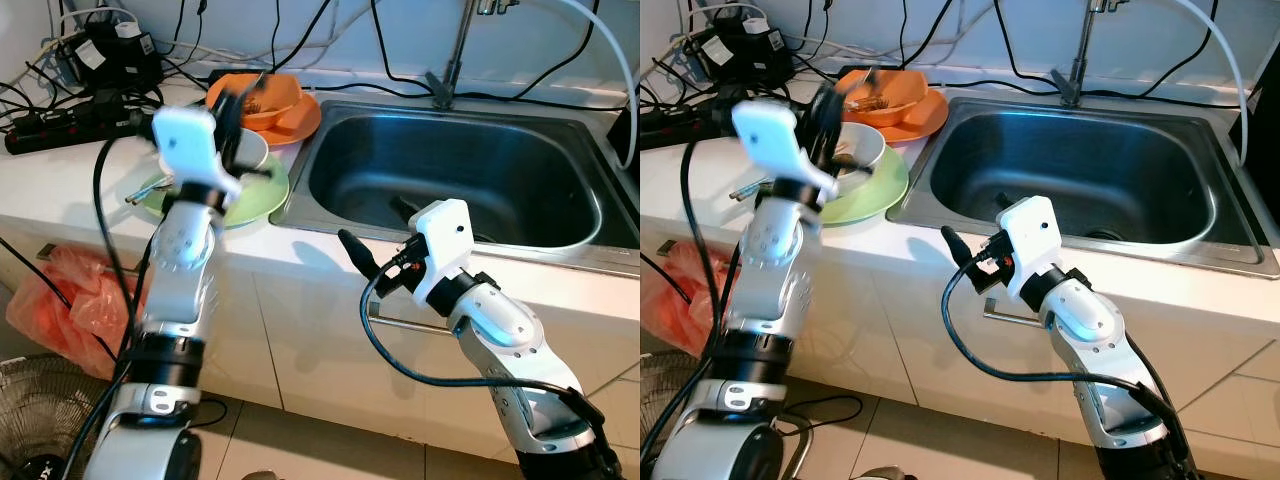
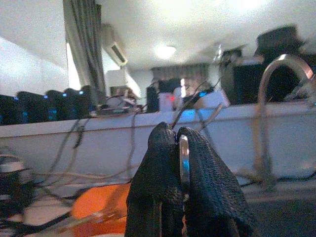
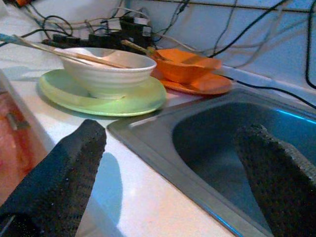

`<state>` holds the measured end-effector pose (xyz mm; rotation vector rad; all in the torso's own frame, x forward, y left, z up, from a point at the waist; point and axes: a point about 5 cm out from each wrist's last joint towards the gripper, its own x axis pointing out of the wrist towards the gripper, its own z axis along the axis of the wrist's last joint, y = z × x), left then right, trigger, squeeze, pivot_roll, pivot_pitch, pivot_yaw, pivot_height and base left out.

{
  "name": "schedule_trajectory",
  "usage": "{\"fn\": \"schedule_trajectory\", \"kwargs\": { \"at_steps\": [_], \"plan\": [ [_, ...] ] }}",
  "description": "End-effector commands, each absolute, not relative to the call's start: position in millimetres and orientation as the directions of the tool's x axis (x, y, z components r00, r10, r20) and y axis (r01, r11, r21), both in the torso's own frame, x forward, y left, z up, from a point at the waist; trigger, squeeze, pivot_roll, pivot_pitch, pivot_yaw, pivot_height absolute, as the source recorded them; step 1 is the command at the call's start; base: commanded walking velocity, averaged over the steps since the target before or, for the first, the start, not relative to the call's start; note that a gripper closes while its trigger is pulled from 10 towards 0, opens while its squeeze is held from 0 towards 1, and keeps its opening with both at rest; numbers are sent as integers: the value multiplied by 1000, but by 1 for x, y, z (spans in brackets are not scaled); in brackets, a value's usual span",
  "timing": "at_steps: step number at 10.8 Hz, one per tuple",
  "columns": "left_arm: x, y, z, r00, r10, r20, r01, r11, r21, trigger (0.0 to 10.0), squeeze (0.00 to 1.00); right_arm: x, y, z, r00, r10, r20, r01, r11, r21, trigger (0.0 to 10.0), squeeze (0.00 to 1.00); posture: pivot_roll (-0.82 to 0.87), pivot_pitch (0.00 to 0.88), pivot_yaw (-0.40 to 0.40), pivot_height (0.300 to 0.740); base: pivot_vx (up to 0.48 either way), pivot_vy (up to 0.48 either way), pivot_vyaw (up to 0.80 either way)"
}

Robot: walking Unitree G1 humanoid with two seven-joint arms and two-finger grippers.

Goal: Kitchen organization

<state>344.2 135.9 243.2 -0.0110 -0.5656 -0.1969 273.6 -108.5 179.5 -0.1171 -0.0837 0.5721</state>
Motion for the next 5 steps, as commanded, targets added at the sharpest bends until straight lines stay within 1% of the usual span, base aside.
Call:
{"fn": "schedule_trajectory", "kwargs": {
  "at_steps": [1, 2, 3, 4, 5],
  "plan": [
    [344, 130, 255, 805, -214, 554, 245, 969, 19, 0, 0, 278, -112, 185, 852, 518, 73, -506, 852, -136, 10000, 0, 94, 0, 37, 740, 0, 0, 0],
    [345, 114, 255, 801, -268, 535, 387, 914, -122, 0, 0, 282, -115, 185, 877, 472, 84, -466, 881, -82, 10000, 0, 97, 0, 38, 740, 0, 0, 0],
    [346, 100, 250, 799, -329, 503, 465, 868, -171, 0, 0, 286, -118, 186, 896, 433, 96, -432, 901, -38, 10000, 0, 96, 0, 40, 740, 0, 0, 0],
    [346, 87, 244, 796, -386, 466, 538, 804, -254, 0, 0, 292, -122, 187, 920, 378, 108, -382, 924, 20, 10000, 0, 97, 0, 42, 740, 0, 0, 0],
    [344, 79, 240, 790, -412, 454, 580, 742, -335, 0, 0, 298, -130, 189, 944, 309, 117, -320, 943, 95, 10000, 0, 98, 0, 46, 740, 0, 0, 0]
  ]
}}
